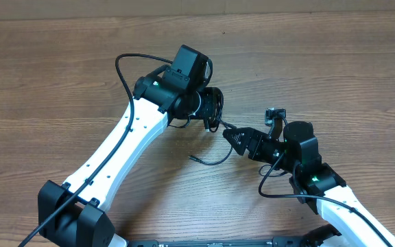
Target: Untangle cables
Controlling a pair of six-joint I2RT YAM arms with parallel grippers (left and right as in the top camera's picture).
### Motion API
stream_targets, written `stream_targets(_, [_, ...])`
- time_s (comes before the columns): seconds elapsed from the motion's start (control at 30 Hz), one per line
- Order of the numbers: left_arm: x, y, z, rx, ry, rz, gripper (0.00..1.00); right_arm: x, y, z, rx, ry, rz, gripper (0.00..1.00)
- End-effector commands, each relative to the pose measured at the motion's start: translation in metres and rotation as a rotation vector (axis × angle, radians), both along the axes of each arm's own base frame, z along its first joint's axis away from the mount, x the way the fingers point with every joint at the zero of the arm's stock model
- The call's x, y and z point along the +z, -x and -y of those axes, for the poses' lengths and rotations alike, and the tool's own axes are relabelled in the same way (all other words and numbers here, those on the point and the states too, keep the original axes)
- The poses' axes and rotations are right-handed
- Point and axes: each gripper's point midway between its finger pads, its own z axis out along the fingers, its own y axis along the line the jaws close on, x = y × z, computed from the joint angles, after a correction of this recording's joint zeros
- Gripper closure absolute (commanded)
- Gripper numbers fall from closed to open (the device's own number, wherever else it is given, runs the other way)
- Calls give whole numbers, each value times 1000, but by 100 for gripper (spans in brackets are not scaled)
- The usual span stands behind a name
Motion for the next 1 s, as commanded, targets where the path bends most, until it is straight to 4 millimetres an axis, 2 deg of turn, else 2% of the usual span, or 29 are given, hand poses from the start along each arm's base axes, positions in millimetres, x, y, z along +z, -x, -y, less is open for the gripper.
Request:
stream_targets(0.0, [22, 4, 8, -179, 18, 93, 96, 2, 0, 1, 44, 57, 89, 21])
stream_targets(0.1, [24, 23, 20, -406, 57, 115, 96, 2, 0, 1, 104, 129, 190, 21])
stream_targets(0.17, [24, 38, 24, -554, 77, 130, 96, 2, -1, 1, 143, 173, 256, 13])
stream_targets(0.33, [27, 58, 29, -697, 125, 130, 96, 9, -2, -1, 210, 235, 392, 2])
stream_targets(0.43, [33, 67, 35, -767, 185, 143, 96, 10, -3, -1, 237, 271, 448, 3])
stream_targets(0.47, [34, 70, 37, -788, 200, 147, 96, 10, -3, -1, 248, 285, 465, 6])
stream_targets(0.53, [34, 72, 37, -806, 203, 149, 96, 9, -3, -1, 256, 299, 481, 19])
stream_targets(0.6, [32, 71, 34, -800, 182, 147, 96, 9, -3, -1, 256, 299, 481, 37])
stream_targets(0.63, [31, 70, 33, -798, 172, 146, 96, 9, -3, -1, 256, 299, 478, 48])
stream_targets(0.7, [29, 69, 31, -793, 157, 147, 96, 9, -3, -1, 256, 299, 477, 76])
stream_targets(0.77, [27, 67, 29, -788, 139, 150, 96, 9, -3, -1, 256, 298, 477, 96])
stream_targets(0.87, [22, 60, 22, -762, 78, 154, 96, 9, -3, -1, 247, 286, 460, 96])
stream_targets(0.97, [11, 45, 5, -644, -47, 133, 95, 9, -3, -1, 217, 248, 408, 96])
